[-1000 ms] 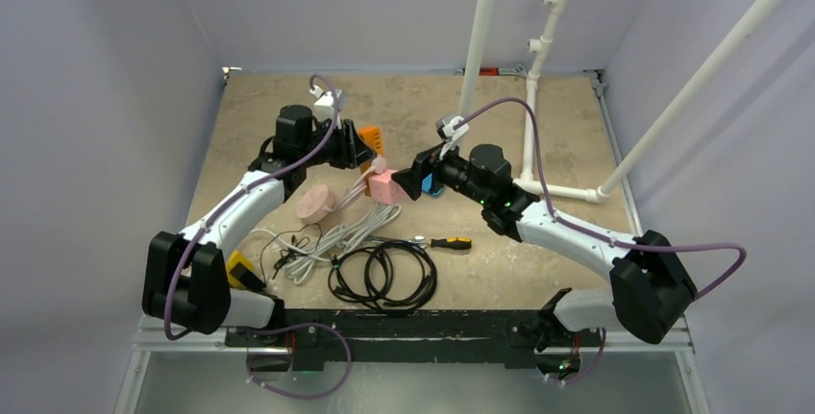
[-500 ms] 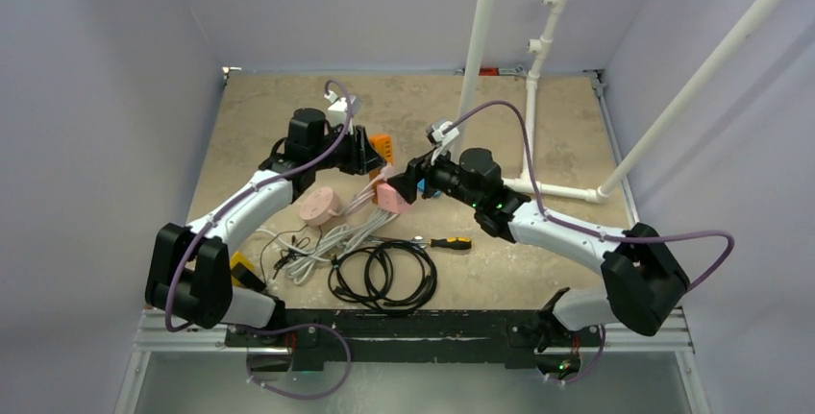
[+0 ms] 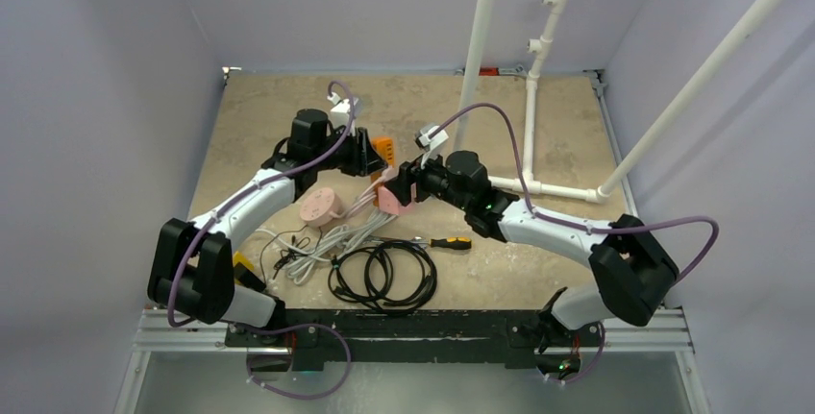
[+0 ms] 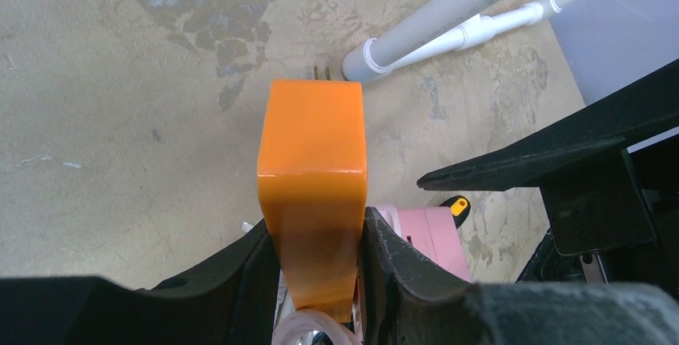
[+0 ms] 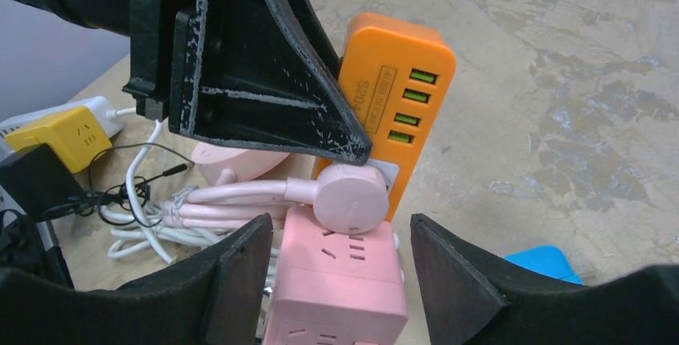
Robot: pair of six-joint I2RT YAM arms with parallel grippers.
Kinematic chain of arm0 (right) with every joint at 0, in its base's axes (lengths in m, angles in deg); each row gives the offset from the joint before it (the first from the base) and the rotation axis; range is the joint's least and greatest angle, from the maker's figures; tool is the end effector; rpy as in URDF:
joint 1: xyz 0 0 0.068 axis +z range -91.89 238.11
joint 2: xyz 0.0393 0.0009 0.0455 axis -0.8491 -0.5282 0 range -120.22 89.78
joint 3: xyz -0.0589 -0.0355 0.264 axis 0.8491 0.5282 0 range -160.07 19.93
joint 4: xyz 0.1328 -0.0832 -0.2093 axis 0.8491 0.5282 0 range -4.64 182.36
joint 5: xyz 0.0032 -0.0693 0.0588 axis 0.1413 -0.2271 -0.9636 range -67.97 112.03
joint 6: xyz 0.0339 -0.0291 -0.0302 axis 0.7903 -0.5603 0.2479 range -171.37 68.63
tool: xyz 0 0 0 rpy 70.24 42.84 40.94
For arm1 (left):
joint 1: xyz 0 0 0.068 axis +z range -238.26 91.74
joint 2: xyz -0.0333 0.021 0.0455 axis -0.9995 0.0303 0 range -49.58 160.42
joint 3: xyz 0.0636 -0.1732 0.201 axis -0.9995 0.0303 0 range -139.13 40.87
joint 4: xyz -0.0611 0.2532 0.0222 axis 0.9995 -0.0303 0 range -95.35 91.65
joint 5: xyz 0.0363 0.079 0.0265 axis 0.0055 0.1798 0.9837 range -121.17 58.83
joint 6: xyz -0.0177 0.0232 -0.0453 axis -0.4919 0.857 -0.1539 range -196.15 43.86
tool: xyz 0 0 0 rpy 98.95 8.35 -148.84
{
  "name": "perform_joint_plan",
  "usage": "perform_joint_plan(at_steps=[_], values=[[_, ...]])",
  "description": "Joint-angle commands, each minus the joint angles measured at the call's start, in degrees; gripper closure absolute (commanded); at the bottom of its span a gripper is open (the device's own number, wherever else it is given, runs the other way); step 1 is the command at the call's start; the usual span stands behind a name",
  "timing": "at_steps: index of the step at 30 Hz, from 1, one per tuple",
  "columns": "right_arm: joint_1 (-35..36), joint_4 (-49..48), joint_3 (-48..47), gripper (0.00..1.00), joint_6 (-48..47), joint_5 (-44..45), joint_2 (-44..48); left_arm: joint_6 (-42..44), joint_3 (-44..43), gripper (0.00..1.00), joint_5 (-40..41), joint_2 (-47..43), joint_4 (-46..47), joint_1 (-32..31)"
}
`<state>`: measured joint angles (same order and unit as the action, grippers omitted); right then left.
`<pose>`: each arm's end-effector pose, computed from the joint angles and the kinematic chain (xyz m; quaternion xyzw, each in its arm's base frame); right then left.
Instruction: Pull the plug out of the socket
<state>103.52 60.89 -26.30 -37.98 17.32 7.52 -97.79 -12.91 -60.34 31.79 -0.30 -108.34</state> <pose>0.2262 0.2337 0.2576 -0.2385 0.7369 0.3378 0.5348 0.2914 -0.1250 0.2624 0.1153 0.8378 -0.3768 0.3778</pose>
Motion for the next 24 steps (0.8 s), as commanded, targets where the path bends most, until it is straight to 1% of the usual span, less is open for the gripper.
perform_joint_plan(at_steps=[1, 8, 11, 16, 24], values=[[0.38, -1.76, -2.55, 0.35, -1.22, 1.76, -1.29, -0.24, -2.82, 1.0, -3.39, 0.01, 3.01, -0.87], [0.73, -0.48, -3.25, 0.41, -2.4, 3.87, -2.83, 0.35, -3.49, 1.0, -3.7, 0.29, 2.05, -1.15], [0.73, 0.56, -3.74, 0.43, -3.6, 3.35, -3.1, 0.92, -3.86, 1.0, -3.52, 0.38, 1.08, -1.19], [0.73, 1.8, -4.43, 0.44, -5.55, 1.44, -3.34, 1.52, -4.4, 1.0, -3.93, 0.94, -0.72, -1.17], [0.73, 1.82, -4.64, 0.45, -5.9, 1.76, -3.84, 1.79, -4.82, 1.0, -5.29, 1.46, -1.21, -1.19]])
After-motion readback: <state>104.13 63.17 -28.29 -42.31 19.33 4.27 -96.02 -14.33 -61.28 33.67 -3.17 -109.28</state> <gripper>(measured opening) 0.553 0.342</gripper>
